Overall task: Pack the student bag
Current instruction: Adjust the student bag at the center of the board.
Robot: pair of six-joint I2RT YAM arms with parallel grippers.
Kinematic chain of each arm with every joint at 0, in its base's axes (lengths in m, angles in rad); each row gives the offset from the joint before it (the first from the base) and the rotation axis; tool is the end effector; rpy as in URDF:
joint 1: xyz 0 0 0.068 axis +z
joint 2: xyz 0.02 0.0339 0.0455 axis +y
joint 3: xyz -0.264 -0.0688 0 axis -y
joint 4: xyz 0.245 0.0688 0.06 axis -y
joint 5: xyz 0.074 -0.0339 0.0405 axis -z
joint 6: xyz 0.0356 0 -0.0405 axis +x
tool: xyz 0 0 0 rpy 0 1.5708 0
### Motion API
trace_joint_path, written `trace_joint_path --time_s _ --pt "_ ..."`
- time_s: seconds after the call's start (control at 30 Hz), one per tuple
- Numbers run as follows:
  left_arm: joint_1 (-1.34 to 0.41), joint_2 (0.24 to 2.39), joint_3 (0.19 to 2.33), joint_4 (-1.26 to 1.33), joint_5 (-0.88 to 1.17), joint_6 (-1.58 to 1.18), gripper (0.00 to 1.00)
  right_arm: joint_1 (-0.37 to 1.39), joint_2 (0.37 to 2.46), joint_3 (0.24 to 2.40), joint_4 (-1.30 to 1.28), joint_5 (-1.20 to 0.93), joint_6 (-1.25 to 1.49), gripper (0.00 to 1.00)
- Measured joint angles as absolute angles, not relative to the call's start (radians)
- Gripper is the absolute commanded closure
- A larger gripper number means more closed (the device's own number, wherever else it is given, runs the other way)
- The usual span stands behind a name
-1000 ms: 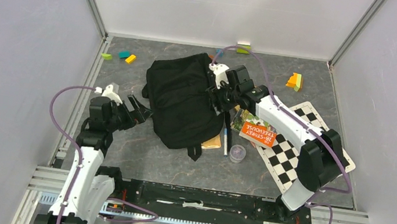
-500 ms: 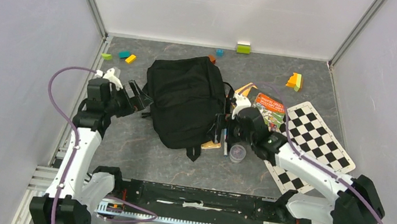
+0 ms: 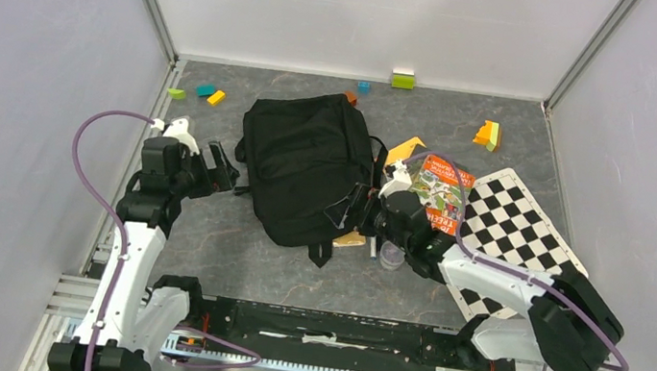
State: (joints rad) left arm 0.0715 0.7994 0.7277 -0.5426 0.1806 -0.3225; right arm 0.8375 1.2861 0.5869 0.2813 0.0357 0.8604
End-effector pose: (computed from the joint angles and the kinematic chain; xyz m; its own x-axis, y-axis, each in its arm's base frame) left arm 0.1737 0.0060 0.2822 -0.5694 -0.3534 -0.7422 -0.1100 0.9275 -0.3572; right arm 0.1831 0.2013 0.2106 -0.7235 0.3288 -0.6070 -0.2640 0.6806 0.6834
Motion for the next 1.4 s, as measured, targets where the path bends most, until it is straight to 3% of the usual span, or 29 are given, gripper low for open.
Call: trace_joint_path --time_s 0.27,0.3,0.4,0.43,0.5,0.53,0.77,0.97,1.17,1.4 --pt "0.072 0.804 0.728 -0.544 0.176 -0.316 0.0 0.849 1.425 0.6 0.334 0.134 0.961 0.03" --pt "0.072 0.802 0.728 -0.544 0.176 -0.316 0.0 0.849 1.439 0.6 0.342 0.14 0.965 0.09" --pt "0.072 0.788 0.728 -0.544 0.175 -0.316 0.0 0.842 1.491 0.621 0.366 0.144 0.958 0.51" --pt "0.072 0.782 0.728 -0.544 0.176 -0.316 0.0 0.84 1.505 0.636 0.371 0.137 0.944 0.69" --pt "0.072 0.767 0.727 -0.544 0.184 -0.316 0.0 0.831 1.529 0.685 0.369 0.115 0.915 0.9" --pt "0.072 0.759 0.726 -0.543 0.189 -0.316 0.0 0.823 1.537 0.718 0.361 0.1 0.9 0.95" --pt "0.061 0.733 0.707 -0.526 0.274 -0.315 0.0 0.732 1.533 1.021 0.212 -0.078 0.736 0.97" --pt "0.002 0.751 0.696 -0.509 0.373 -0.315 0.0 0.605 1.509 1.227 -0.104 -0.215 0.53 1.0" --pt "-0.088 0.727 0.673 -0.508 0.448 -0.331 0.0 0.538 1.393 1.224 -0.4 -0.215 0.312 1.0" --pt "-0.258 0.659 0.55 -0.446 0.419 -0.475 0.02 0.43 1.282 1.076 -0.496 -0.175 0.178 1.0"
